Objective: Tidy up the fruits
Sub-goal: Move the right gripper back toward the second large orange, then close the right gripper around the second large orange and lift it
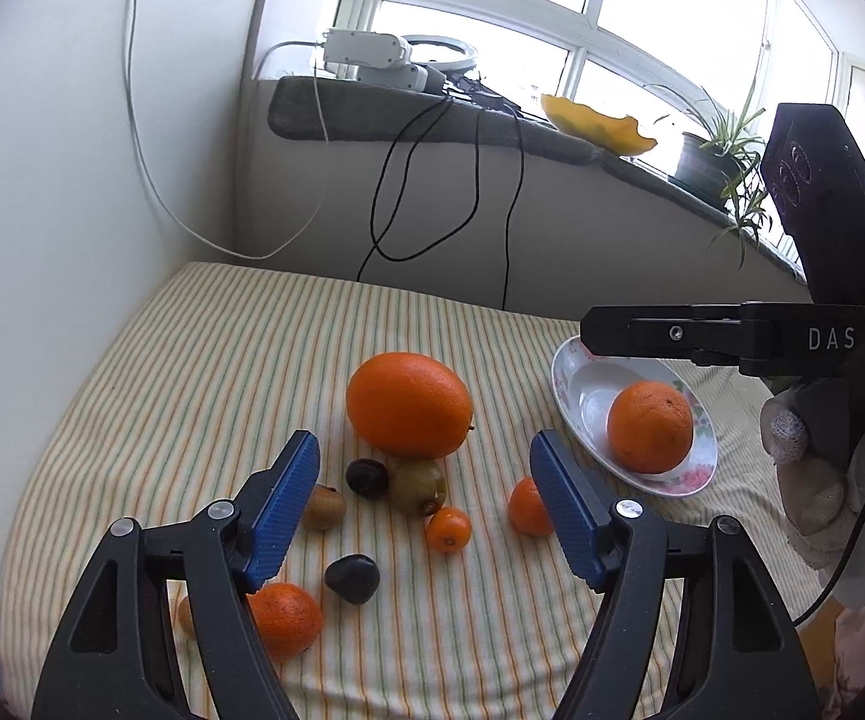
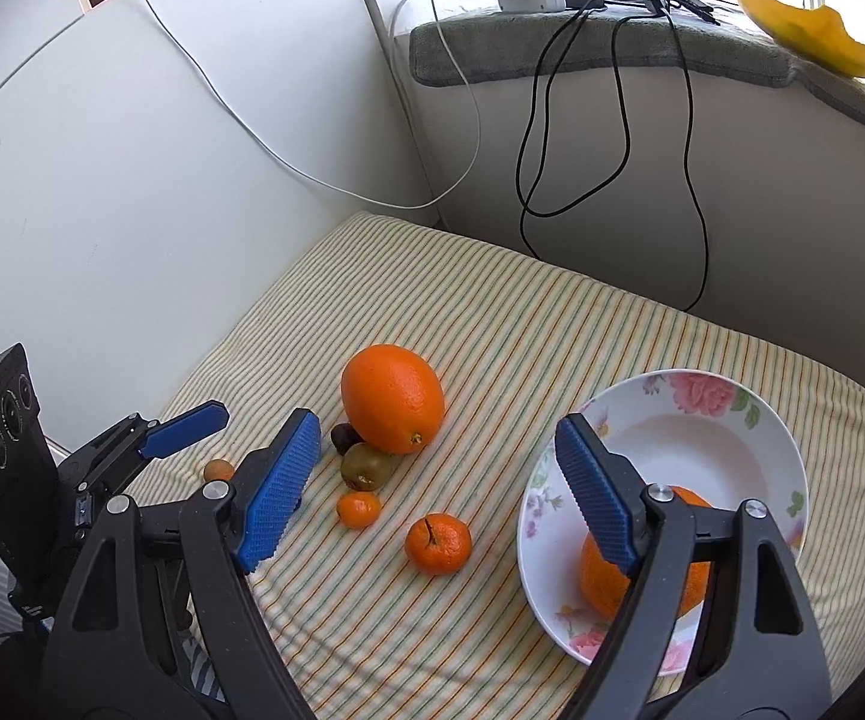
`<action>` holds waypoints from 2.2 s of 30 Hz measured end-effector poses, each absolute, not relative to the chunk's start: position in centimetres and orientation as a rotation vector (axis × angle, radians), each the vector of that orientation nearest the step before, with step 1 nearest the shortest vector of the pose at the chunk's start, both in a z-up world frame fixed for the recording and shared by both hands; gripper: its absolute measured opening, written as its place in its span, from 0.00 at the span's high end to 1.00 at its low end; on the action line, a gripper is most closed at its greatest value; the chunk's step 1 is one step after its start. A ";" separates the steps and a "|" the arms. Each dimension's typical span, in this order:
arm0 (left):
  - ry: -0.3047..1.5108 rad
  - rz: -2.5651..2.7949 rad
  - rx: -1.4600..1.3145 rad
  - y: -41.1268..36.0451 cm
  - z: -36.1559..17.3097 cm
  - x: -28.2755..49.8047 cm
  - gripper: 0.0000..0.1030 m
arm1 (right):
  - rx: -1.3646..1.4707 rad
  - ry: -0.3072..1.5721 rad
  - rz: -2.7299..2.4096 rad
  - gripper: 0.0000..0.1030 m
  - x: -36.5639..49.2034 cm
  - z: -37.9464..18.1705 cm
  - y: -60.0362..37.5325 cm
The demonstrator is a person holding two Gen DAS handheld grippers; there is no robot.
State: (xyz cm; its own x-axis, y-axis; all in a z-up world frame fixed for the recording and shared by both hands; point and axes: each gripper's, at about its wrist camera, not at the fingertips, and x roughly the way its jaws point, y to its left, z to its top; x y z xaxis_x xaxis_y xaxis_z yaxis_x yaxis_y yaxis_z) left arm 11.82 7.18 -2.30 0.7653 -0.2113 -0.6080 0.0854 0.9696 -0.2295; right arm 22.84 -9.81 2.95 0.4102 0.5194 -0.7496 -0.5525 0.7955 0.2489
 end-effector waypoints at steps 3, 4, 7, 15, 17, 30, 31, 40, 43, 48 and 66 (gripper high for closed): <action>0.694 -0.156 -0.204 7.8 -2.8 12.1 0.29 | -0.029 0.943 0.693 0.19 23.0 2.6 -9.4; 0.698 -0.154 -0.206 8.0 -3.0 12.2 0.29 | -0.028 0.948 0.698 0.19 23.2 2.5 -9.2; 0.707 -0.156 -0.207 8.2 -3.3 12.5 0.29 | -0.040 0.965 0.710 0.19 23.3 2.0 -8.3; 0.736 -0.171 -0.240 9.1 -4.2 13.5 0.29 | -0.045 1.018 0.738 0.19 23.9 0.8 -6.7; 0.746 -0.177 -0.244 9.3 -4.5 13.9 0.29 | -0.029 1.039 0.742 0.17 24.5 0.5 -6.5; 0.812 -0.233 -0.306 8.4 -6.2 17.4 0.29 | -0.029 1.138 0.739 0.14 27.5 -2.5 -3.3; 0.813 -0.235 -0.311 8.5 -6.3 17.5 0.29 | -0.034 1.138 0.738 0.14 27.6 -2.6 -3.1; 0.831 -0.251 -0.336 8.1 -6.6 19.1 0.29 | -0.055 1.175 0.769 0.20 28.5 -3.7 -1.8; 0.834 -0.253 -0.338 8.0 -6.7 19.5 0.29 | -0.069 1.183 0.775 0.23 28.5 -3.9 -1.5; 0.836 -0.257 -0.349 7.9 -6.8 19.8 0.29 | -0.080 1.202 0.774 0.32 28.7 -4.2 -1.4; 0.813 -0.244 -0.346 7.7 -6.8 20.2 0.36 | -0.060 1.204 0.758 0.38 28.5 -4.4 -1.8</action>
State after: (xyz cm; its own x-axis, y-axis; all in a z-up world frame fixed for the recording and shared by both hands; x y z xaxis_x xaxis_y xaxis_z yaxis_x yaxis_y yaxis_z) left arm 20.19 7.68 -6.81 0.6641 -0.3422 -0.6647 0.0804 0.9166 -0.3916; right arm 28.47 -1.76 -4.38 0.1474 0.4964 -0.8555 -0.5567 0.7566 0.3430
